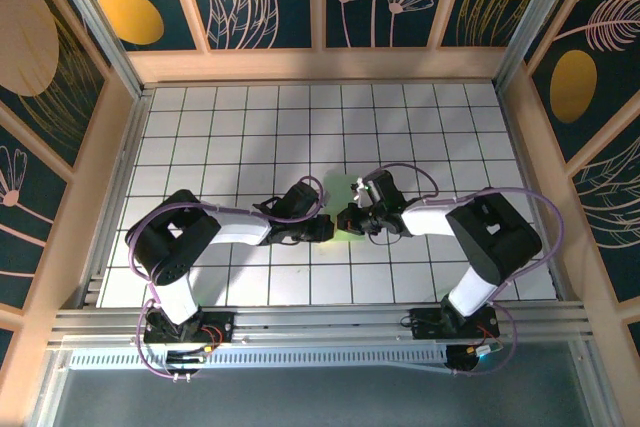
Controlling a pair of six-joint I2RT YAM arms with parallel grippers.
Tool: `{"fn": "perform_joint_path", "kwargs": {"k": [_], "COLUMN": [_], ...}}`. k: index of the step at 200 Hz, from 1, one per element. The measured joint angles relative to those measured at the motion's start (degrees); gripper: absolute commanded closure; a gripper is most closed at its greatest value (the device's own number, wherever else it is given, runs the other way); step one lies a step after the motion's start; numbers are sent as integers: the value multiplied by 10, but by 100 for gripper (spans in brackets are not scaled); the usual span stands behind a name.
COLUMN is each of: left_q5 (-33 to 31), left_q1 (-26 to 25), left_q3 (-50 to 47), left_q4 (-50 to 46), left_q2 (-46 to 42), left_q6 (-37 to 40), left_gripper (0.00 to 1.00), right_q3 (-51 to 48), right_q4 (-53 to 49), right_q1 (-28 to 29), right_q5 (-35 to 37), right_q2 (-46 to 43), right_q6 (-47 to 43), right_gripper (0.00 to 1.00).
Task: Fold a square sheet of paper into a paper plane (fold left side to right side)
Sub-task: Fold the triangle a second time at the center of the table.
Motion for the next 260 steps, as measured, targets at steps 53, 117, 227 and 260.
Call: {"fn": "perform_joint_path", "kwargs": {"k": [53, 117, 227, 260], "left_q5": [-8, -14, -20, -23], "left_q1": [-1, -3, -3, -3], "left_q3": [4, 6, 7, 7], "left_q4": [-2, -1, 6, 8], "left_q2": [2, 4, 7, 7], "left_q6": [0, 0, 0, 0], "left_gripper": [100, 100, 100, 100], "right_q3": [11, 23, 43, 46], "right_q4": [-13, -32, -48, -48], "right_q1": [1, -3, -56, -78], "right_q5": [20, 40, 32, 26], "right_q2": [7, 8, 23, 28], "right_q6": [-5, -22, -59, -71], "right_gripper": [100, 100, 100, 100]}}
